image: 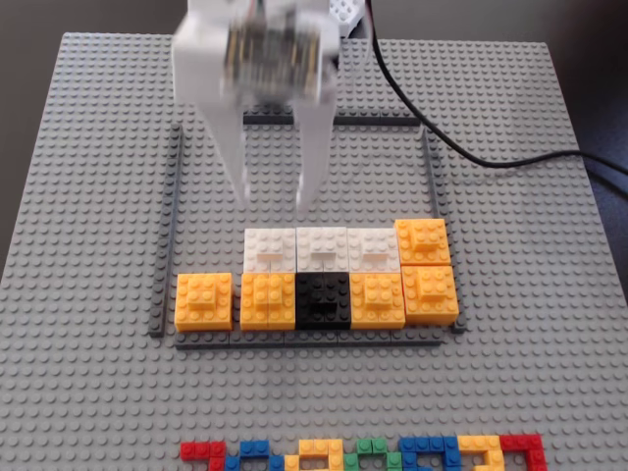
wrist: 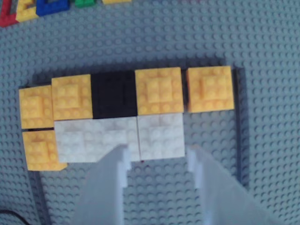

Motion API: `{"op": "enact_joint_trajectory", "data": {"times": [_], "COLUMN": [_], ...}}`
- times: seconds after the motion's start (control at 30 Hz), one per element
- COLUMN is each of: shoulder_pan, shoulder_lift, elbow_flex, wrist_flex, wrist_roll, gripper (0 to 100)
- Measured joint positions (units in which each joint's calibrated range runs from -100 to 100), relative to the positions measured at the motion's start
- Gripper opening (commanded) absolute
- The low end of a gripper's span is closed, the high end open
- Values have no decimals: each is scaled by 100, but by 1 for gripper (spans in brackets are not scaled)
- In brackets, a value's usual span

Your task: Grab the cube and place it into the grid

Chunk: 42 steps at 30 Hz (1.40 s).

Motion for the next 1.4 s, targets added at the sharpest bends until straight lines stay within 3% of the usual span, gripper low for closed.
{"op": "enact_joint_trajectory", "data": {"times": [0.23,0.73,1.0,1.4], "shoulder_pan": [-262,-612,-802,-780], "shoulder_lift": [-1298,-4377,-6039,-7871], "elbow_flex": [0,168,1112,3822], "wrist_flex": [410,1055,1089,567], "wrist_roll": [-15,-264,-449,-547], "gripper": [0,0,0,0]}}
